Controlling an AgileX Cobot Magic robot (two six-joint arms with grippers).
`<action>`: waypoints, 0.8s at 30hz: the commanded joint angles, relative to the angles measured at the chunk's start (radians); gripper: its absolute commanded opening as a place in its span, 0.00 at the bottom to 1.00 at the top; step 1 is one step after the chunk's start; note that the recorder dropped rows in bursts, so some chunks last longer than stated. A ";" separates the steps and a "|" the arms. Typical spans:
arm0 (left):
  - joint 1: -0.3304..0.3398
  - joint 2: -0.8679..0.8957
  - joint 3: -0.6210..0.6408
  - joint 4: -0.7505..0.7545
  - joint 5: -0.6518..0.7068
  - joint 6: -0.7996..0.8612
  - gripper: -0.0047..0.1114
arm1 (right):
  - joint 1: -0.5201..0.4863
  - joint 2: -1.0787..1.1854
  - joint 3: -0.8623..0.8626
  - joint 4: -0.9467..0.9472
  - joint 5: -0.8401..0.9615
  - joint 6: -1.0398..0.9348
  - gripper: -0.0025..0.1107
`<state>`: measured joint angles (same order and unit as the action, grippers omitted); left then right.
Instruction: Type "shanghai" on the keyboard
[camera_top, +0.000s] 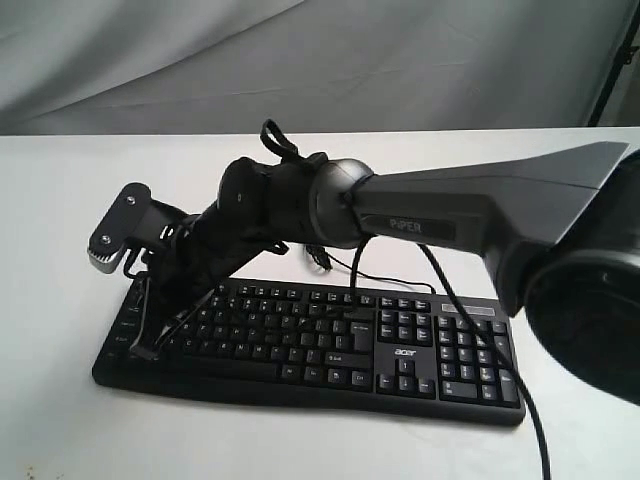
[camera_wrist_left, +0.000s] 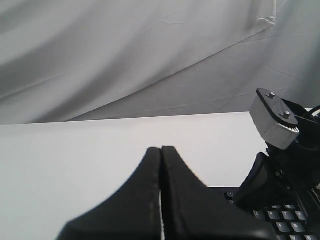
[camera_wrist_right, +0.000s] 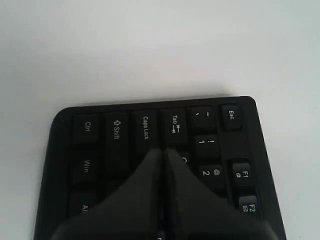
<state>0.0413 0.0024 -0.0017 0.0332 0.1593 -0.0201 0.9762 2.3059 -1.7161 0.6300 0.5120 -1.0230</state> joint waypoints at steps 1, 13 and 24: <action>-0.006 -0.002 0.002 0.000 -0.006 -0.003 0.04 | 0.001 0.013 -0.008 -0.007 -0.011 0.005 0.02; -0.006 -0.002 0.002 0.000 -0.006 -0.003 0.04 | 0.001 0.028 -0.008 -0.018 0.004 0.011 0.02; -0.006 -0.002 0.002 0.000 -0.006 -0.003 0.04 | 0.001 0.038 -0.008 -0.063 0.014 0.041 0.02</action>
<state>0.0413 0.0024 -0.0017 0.0332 0.1593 -0.0201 0.9762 2.3446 -1.7161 0.5759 0.5257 -0.9899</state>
